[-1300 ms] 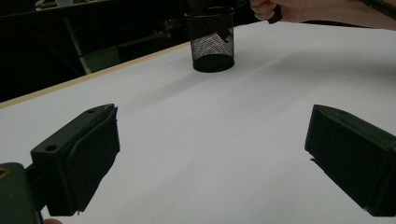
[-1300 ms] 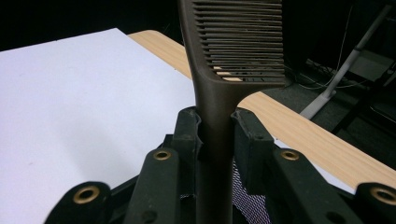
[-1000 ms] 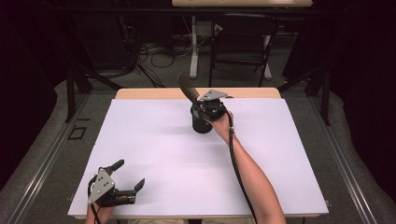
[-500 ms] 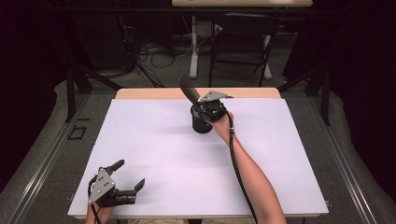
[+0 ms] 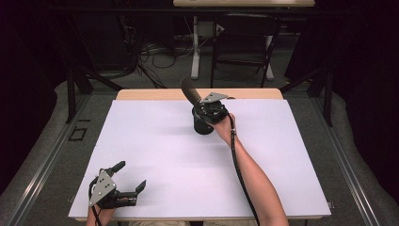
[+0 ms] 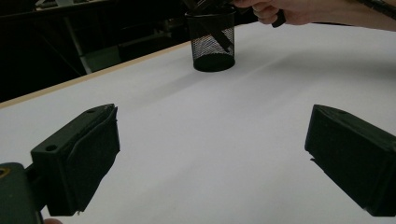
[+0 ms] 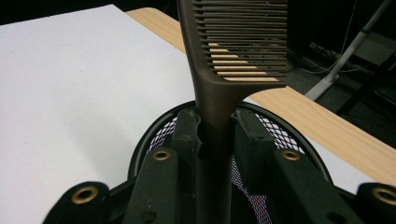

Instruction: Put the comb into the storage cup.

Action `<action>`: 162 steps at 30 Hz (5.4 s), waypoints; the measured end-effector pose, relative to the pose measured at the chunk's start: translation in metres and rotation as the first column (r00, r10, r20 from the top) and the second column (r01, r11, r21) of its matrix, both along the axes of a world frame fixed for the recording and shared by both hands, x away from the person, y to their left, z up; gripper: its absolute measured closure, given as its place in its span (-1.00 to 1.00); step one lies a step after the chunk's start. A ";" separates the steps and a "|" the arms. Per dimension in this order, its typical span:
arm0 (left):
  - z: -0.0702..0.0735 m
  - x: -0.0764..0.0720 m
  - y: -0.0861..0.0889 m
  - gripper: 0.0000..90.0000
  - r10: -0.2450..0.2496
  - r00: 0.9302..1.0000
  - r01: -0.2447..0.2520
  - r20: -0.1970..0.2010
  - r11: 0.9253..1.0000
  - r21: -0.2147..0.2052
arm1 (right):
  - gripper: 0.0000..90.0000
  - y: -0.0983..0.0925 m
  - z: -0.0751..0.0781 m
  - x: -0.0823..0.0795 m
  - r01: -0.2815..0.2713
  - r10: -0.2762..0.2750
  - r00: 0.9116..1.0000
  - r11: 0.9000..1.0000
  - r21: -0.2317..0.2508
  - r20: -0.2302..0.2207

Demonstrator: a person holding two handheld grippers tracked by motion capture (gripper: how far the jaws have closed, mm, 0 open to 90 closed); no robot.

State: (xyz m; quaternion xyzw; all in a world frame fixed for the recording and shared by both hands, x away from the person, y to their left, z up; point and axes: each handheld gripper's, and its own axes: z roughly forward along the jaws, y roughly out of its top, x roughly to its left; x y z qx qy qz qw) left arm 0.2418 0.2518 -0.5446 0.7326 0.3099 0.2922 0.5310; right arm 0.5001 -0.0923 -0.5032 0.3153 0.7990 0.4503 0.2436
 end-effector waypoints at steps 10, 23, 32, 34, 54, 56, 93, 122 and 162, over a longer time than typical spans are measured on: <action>0.000 0.000 0.000 -0.93 0.001 1.000 -0.001 0.000 1.000 -0.001 | 0.60 0.001 -0.002 0.000 0.002 -0.003 1.000 1.000 -0.017 -0.027; 0.000 0.000 0.000 -0.93 0.000 1.000 0.000 0.003 1.000 0.004 | 0.07 -0.008 0.005 -0.006 0.012 -0.013 0.998 1.000 -0.017 -0.054; 0.001 0.000 -0.002 -0.93 -0.004 1.000 0.004 0.004 1.000 0.006 | -0.24 -0.017 0.021 -0.015 0.011 -0.009 0.998 1.000 0.022 -0.059; 0.001 0.001 -0.003 -0.93 -0.006 1.000 0.006 0.005 1.000 0.011 | -0.31 -0.018 0.024 -0.018 0.004 -0.002 0.998 1.000 0.027 -0.061; 0.002 0.007 -0.010 -0.93 -0.024 1.000 0.024 0.004 1.000 0.010 | -0.78 -0.038 0.041 -0.048 -0.079 0.081 0.991 0.997 0.020 -0.106; 0.001 0.008 -0.011 -0.93 -0.028 1.000 0.028 0.003 1.000 0.010 | -0.81 -0.040 0.041 -0.050 -0.081 0.082 0.990 0.997 0.014 -0.117; 0.001 0.005 -0.008 -0.93 -0.023 1.000 0.023 0.005 1.000 0.011 | -1.00 -0.077 0.033 -0.119 -0.152 0.148 0.968 0.988 -0.006 -0.203; 0.001 0.005 -0.008 -0.93 -0.022 1.000 0.022 0.005 1.000 0.015 | -1.00 -0.109 0.014 -0.163 -0.136 0.122 0.964 0.990 -0.042 -0.238; 0.001 0.004 -0.009 -0.93 -0.020 1.000 0.020 0.006 1.000 0.013 | -1.00 -0.140 -0.002 -0.218 -0.101 0.092 0.979 0.994 -0.043 -0.181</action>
